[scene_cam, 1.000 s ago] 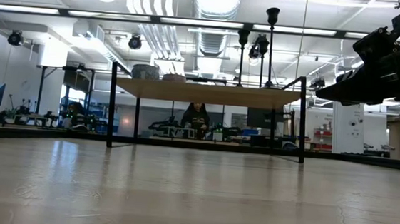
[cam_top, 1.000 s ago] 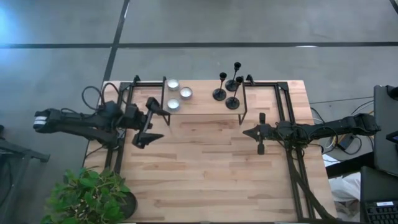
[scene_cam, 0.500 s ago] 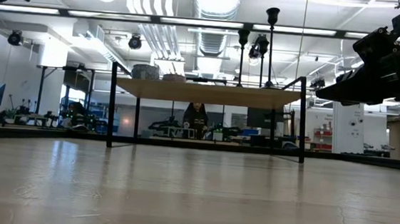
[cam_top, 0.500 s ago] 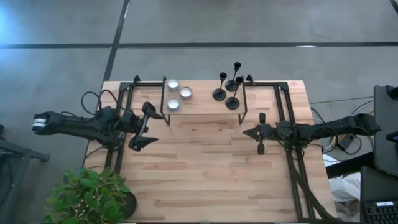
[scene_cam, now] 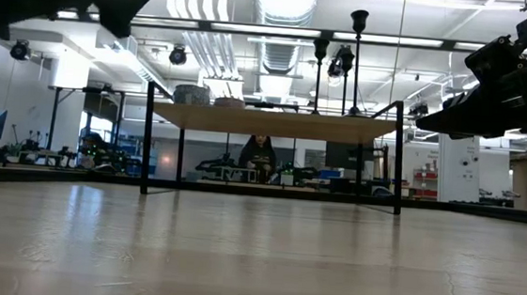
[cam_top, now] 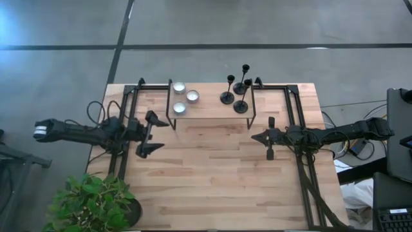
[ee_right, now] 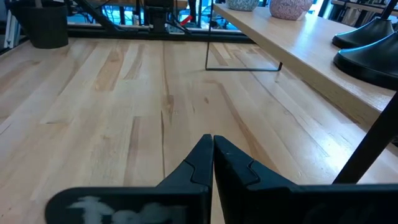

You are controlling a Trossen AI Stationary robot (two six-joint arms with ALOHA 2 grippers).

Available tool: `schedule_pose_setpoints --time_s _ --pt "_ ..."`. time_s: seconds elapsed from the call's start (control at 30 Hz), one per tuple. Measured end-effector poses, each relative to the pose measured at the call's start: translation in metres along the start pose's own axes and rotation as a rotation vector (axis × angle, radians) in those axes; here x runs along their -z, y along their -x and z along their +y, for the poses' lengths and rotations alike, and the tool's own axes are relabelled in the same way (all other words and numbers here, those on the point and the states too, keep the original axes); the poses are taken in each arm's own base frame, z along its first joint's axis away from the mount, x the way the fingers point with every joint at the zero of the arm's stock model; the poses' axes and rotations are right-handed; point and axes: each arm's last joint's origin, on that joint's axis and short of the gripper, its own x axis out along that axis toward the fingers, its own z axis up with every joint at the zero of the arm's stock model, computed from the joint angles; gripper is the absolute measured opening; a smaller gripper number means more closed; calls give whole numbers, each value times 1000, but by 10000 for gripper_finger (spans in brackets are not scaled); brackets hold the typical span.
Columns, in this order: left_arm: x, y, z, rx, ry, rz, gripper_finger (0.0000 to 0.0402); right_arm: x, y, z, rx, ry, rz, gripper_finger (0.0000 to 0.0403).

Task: Pick & Place candle stick holders
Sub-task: Return to Home Position

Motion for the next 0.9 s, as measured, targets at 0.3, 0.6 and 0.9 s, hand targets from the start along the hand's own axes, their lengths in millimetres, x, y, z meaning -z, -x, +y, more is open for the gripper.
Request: schedule_pose_setpoints --time_s 0.3,0.6,0.9 --pt "19 31 -2 2 -19 -102 399 0 0 0 0 0 0 8" --pt "32 48 0 -74 -53 73 399 0 0 0 1 0 0 8" --pt "48 55 0 -73 -133 236 399 0 0 0 0 0 -1 9"
